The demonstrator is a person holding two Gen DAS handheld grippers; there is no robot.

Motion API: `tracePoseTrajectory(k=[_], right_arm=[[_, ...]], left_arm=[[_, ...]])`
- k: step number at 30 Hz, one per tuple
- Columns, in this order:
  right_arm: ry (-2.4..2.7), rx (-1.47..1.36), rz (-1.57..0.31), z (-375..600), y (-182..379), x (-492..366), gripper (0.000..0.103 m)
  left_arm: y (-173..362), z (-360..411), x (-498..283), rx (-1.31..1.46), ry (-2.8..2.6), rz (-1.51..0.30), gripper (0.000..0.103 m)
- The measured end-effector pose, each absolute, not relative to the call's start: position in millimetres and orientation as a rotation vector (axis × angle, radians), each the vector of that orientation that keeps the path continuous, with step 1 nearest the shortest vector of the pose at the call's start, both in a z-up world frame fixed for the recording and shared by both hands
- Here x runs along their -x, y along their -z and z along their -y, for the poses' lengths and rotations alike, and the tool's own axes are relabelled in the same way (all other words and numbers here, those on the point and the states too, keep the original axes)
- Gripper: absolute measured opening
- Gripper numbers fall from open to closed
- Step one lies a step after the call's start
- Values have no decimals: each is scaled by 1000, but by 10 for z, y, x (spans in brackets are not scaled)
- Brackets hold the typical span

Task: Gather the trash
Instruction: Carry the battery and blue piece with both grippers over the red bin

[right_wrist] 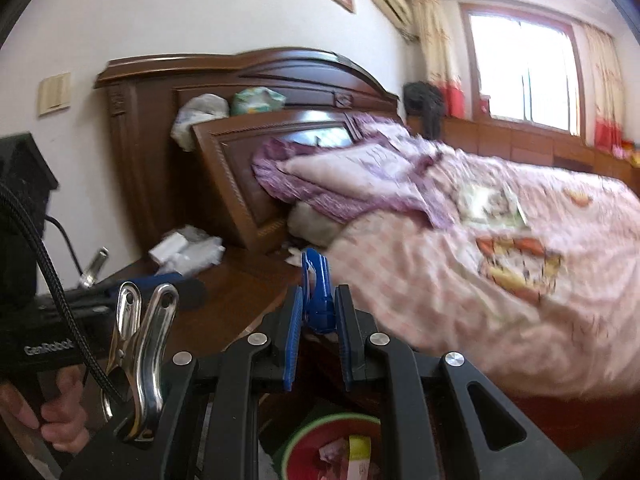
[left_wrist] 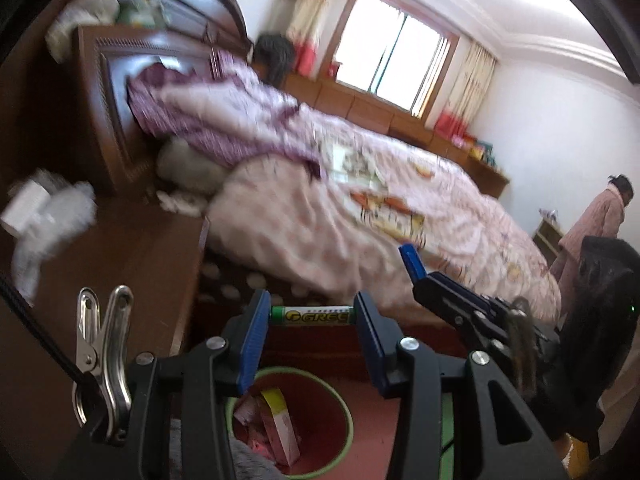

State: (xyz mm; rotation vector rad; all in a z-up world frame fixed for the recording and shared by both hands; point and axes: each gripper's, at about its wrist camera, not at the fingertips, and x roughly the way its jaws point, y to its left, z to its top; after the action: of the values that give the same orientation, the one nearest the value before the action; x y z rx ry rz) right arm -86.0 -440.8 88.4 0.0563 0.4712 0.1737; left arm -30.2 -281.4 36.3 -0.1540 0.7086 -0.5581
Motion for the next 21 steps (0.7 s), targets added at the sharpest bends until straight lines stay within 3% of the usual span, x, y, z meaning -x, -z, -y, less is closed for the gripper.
tracePoseTrajectory(k=[6, 13, 21], right_arm=[[-237, -164, -562, 4952, -285, 789, 17], [-232, -249, -689, 5241, 534, 714, 17], [-178, -399, -915, 5531, 1689, 650, 17]], left_arm=[[191, 3234, 45, 138, 550, -865, 45], [1230, 3627, -410, 109, 438, -1161, 45], [1939, 3901, -596, 11, 354, -1327, 45]])
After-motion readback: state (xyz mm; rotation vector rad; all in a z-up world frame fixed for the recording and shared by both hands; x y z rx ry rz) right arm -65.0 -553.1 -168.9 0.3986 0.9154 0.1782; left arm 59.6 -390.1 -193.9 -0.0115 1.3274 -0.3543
